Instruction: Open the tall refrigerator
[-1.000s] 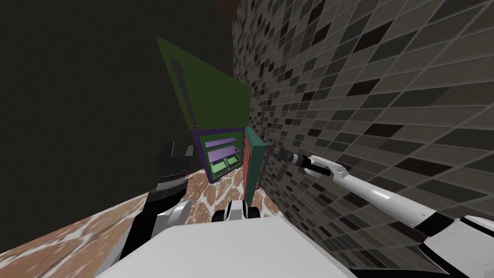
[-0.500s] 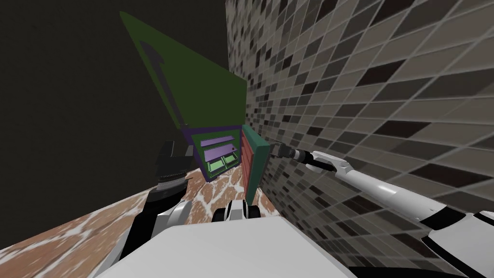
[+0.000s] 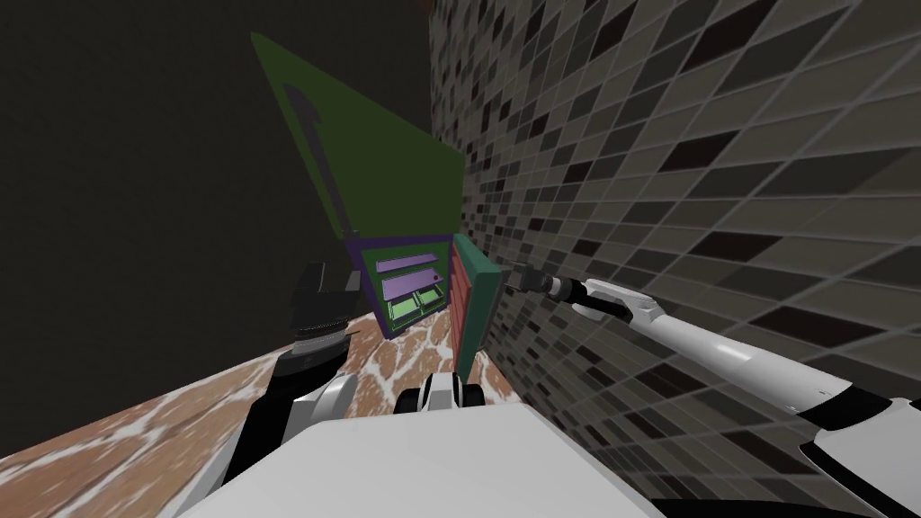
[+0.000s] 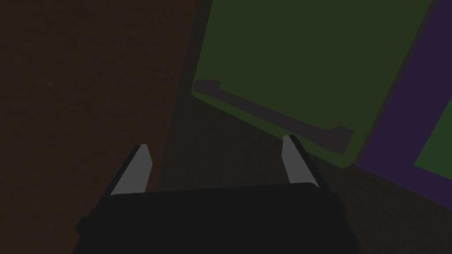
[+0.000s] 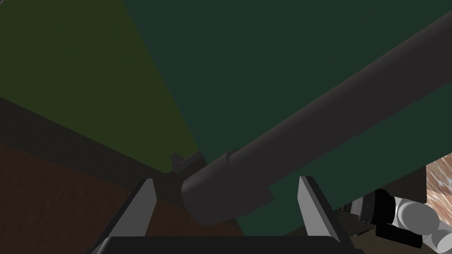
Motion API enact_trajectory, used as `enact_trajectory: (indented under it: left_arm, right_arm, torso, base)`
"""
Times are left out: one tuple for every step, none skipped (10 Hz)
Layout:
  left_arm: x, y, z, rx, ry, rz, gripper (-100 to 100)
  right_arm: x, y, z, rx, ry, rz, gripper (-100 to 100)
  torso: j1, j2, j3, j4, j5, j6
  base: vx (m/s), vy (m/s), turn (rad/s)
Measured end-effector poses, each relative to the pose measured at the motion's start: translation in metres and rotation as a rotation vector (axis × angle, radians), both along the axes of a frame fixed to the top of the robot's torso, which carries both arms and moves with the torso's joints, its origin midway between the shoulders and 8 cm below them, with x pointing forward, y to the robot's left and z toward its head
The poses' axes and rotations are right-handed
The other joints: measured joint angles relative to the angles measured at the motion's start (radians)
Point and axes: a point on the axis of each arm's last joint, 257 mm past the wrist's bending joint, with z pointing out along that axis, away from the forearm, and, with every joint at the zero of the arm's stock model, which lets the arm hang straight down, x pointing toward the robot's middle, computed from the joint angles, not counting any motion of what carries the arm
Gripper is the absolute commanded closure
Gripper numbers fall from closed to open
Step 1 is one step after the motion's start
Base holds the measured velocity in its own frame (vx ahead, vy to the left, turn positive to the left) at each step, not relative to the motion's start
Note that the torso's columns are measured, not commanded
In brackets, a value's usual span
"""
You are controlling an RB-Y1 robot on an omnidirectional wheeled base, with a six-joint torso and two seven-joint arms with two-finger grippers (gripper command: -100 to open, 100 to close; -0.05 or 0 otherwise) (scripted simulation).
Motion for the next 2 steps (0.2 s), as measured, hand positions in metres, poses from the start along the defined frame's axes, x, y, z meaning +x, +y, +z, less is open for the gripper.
enact_trajectory:
  left_arm:
    - [0.0,0.0,0.0,0.0,0.0,0.0,0]
    - [0.0,0.0,0.0,0.0,0.0,0.0,0]
  right_arm:
    - [0.0,0.0,0.0,0.0,0.0,0.0,0]
    - [-0.0002,0.0004,0.0001,0.0,0.0,0.001,0]
  torso:
    - [0.001,0.0,0.0,0.0,0.0,0.0]
    - [0.001,0.001,0.0,0.0,0.001,0.0]
  base:
    - [0.0,0.0,0.0]
    - [0.0,0.0,0.0]
